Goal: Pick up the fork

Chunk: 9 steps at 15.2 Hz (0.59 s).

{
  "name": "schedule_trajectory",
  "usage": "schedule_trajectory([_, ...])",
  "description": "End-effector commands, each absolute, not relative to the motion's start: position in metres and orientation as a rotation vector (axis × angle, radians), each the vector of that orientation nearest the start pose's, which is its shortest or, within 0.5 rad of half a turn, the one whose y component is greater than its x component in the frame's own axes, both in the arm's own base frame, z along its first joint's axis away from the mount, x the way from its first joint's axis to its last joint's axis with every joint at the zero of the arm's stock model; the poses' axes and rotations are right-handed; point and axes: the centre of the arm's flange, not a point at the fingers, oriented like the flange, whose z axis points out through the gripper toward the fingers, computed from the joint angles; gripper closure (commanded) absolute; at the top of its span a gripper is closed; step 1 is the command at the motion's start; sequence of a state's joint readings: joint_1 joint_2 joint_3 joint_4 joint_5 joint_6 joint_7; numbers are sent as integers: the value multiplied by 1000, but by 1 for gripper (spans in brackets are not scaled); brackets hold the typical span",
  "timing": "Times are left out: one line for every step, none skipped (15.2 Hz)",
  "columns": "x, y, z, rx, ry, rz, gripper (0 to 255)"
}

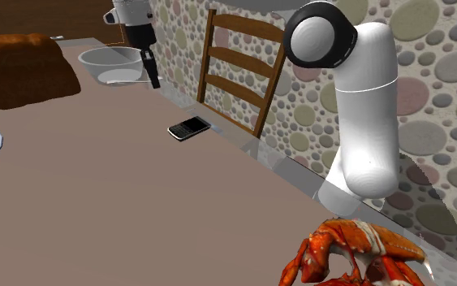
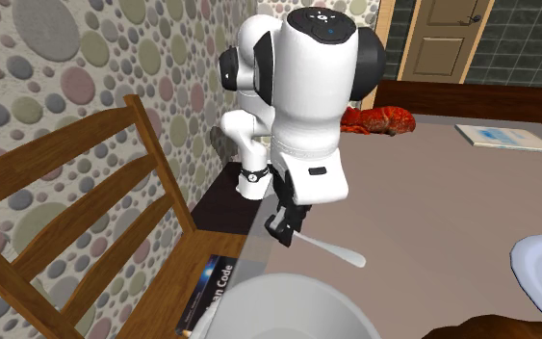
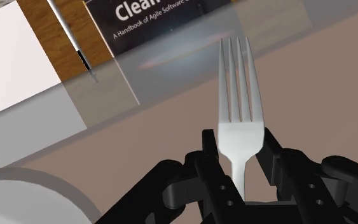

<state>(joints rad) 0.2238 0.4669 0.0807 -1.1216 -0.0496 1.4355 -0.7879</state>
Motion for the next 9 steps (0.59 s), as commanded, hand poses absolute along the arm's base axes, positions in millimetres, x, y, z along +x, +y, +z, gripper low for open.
schedule_trajectory([647, 183, 547, -2663, -1603, 234, 255])
schedule_trajectory([647, 183, 553, -2663, -1603, 234, 255])
schedule_trajectory([647, 183, 558, -2663, -1603, 234, 255])
schedule_trajectory([647, 183, 563, -2663, -1603, 234, 255])
schedule_trajectory([647, 183, 568, -2663, -1603, 234, 255])
schedule_trajectory([647, 183, 574, -2663, -1603, 234, 255])
schedule_trajectory([647, 183, 579, -2663, -1603, 234, 255])
schedule_trajectory([647, 183, 580, -2663, -1603, 234, 255])
schedule_trajectory([647, 183, 580, -2663, -1603, 234, 255])
